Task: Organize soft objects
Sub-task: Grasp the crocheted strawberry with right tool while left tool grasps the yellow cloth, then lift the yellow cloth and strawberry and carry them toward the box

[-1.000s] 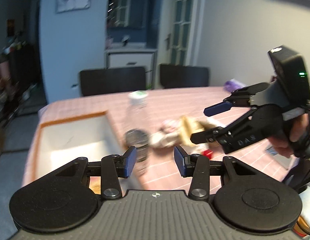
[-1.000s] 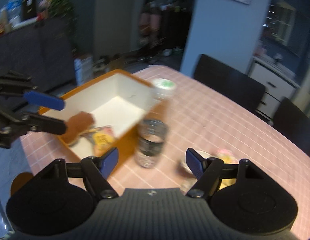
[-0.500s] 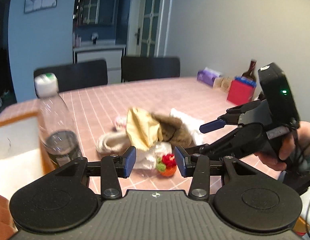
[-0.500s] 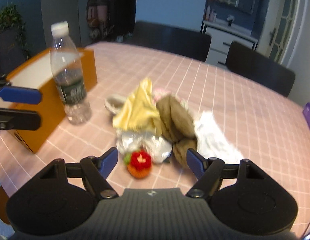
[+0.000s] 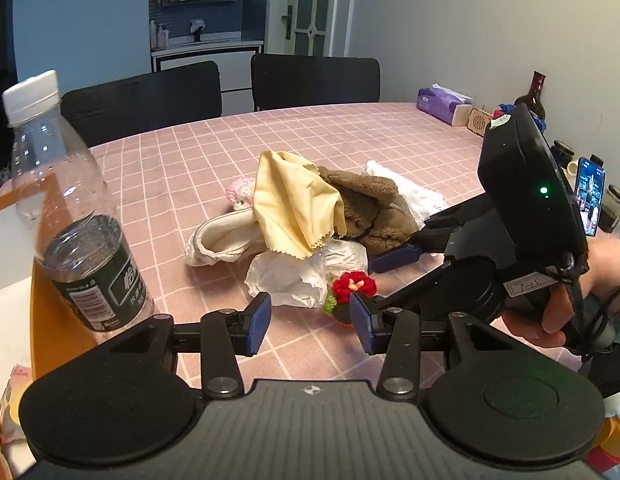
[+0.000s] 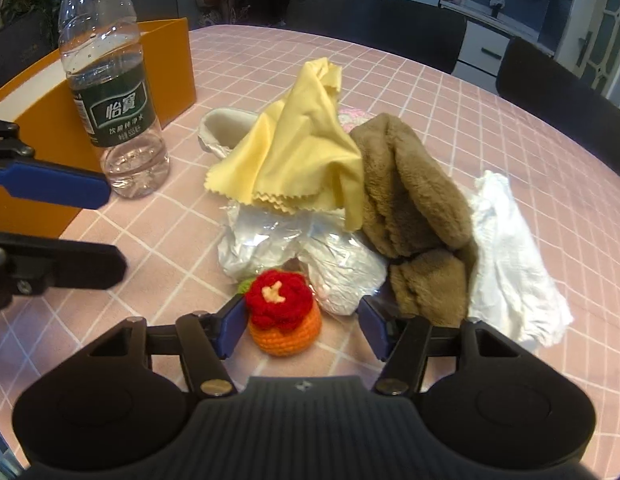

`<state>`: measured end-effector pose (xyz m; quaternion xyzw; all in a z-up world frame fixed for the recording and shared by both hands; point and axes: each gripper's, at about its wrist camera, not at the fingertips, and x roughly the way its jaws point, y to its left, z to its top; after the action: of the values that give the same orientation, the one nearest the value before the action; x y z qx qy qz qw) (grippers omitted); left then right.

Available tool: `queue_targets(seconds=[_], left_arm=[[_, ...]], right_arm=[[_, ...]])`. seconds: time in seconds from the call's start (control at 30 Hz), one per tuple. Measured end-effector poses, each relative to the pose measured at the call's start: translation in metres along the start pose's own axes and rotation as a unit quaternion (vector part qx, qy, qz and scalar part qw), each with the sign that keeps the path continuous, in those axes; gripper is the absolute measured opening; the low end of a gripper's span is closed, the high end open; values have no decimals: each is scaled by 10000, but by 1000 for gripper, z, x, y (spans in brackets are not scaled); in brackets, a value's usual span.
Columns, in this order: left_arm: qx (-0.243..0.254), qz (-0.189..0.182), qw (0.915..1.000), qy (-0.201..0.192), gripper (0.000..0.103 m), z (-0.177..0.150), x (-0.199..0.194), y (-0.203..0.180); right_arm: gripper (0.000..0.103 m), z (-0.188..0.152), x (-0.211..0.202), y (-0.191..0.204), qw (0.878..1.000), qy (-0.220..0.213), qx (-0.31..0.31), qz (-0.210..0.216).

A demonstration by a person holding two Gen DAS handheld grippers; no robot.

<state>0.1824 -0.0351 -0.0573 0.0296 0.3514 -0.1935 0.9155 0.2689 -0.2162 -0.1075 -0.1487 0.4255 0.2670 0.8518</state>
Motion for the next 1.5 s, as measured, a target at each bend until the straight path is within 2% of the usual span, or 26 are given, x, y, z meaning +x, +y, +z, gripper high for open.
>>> queue_targets(seconds=[0.03, 0.1, 0.17, 0.23, 0.37, 0.43, 0.53, 0.83, 0.9, 0.97, 1.0, 1.07, 1.13, 1.27, 1.5], left_arm=[[22, 3, 10000, 2, 58, 1, 1, 0], [83, 19, 10000, -9, 60, 4, 4, -2], [113, 56, 9999, -63, 68, 8, 4, -3], [105, 65, 9998, -165, 73, 13, 5, -3], [-74, 80, 9992, -396, 84, 26, 7, -4], [-218, 144, 9985, -471, 86, 35, 12, -4], [-337, 149, 9980, -522, 87, 45, 22, -5], [-519, 451, 9971, -327, 87, 50, 65, 0], [-529, 456, 9971, -297, 82, 48, 71, 1], [-504, 538, 9970, -255, 62, 46, 74, 0], [-469, 558, 9970, -258, 55, 46, 75, -1], [-479, 577, 9969, -219, 29, 44, 76, -1], [-540, 518, 9970, -209, 21, 43, 75, 0], [-493, 634, 9960, -394, 11, 41, 61, -3], [-418, 588, 9957, -586, 10, 34, 18, -11]], right_arm=[[38, 0, -1, 0, 10000, 39, -7, 89], [38, 1, -4, 2, 9999, 127, -65, 17], [38, 3, -11, 4, 9997, 138, -171, -73], [38, 6, -26, 3, 9996, -11, -244, -105], [38, 13, -48, -3, 9967, -480, -381, -534], [38, 15, -48, -11, 9961, -556, -294, -617], [38, 14, -42, -24, 9976, -541, -69, -433], [38, 12, -38, -28, 9981, -512, -28, -337], [38, 12, -37, -28, 9985, -468, 8, -285], [38, 12, -37, -28, 9987, -445, 11, -260], [38, 11, -37, -28, 9987, -444, 1, -260], [38, 11, -37, -27, 9987, -451, -14, -250], [38, 11, -37, -27, 9987, -451, -21, -249], [38, 11, -40, -27, 9986, -457, -37, -256], [38, 12, -55, -21, 9983, -547, -58, -180]])
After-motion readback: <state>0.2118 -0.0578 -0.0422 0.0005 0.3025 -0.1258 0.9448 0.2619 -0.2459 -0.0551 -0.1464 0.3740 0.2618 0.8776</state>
